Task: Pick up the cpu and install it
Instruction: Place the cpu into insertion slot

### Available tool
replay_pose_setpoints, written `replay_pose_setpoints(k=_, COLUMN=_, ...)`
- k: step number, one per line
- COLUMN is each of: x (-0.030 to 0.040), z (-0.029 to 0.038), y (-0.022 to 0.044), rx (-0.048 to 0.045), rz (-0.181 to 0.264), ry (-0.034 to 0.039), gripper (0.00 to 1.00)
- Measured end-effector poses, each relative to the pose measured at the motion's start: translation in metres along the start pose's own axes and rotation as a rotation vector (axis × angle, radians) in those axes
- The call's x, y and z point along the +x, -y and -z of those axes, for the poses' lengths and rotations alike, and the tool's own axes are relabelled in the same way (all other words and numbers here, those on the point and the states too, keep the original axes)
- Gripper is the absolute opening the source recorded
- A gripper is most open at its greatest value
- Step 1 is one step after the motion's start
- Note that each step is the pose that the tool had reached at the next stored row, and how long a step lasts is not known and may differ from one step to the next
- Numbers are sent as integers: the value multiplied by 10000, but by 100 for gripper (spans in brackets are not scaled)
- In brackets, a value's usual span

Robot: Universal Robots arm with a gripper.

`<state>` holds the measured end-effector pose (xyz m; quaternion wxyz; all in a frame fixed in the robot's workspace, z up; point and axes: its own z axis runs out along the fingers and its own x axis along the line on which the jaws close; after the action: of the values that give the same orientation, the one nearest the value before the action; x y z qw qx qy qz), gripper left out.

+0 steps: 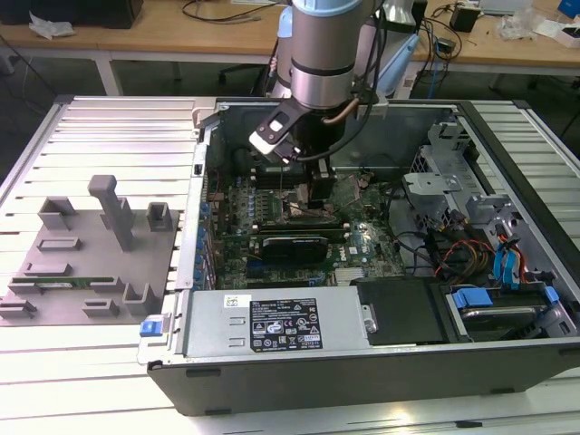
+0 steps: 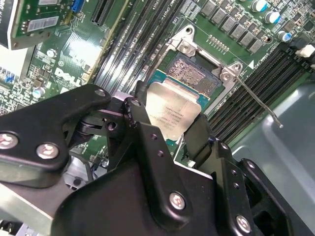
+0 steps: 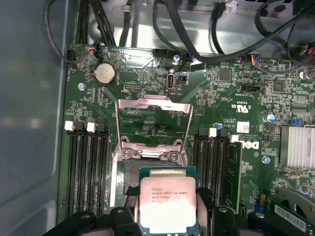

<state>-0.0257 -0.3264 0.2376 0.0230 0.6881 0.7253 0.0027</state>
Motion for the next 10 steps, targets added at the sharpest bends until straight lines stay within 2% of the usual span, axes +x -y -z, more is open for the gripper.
replay_pose_setpoints(k=5, x=11, z=-26, y=6, rx=8, rz=-232, ry=9, gripper=55)
replay_pose_setpoints(k=6, x=14, z=-42, y=11, rx=14, rz=-391, ry=17, gripper=55)
replay_pose_setpoints(k=10, x=74, z=-105, y=20, rx=14, rz=-464, ry=16, gripper=55)
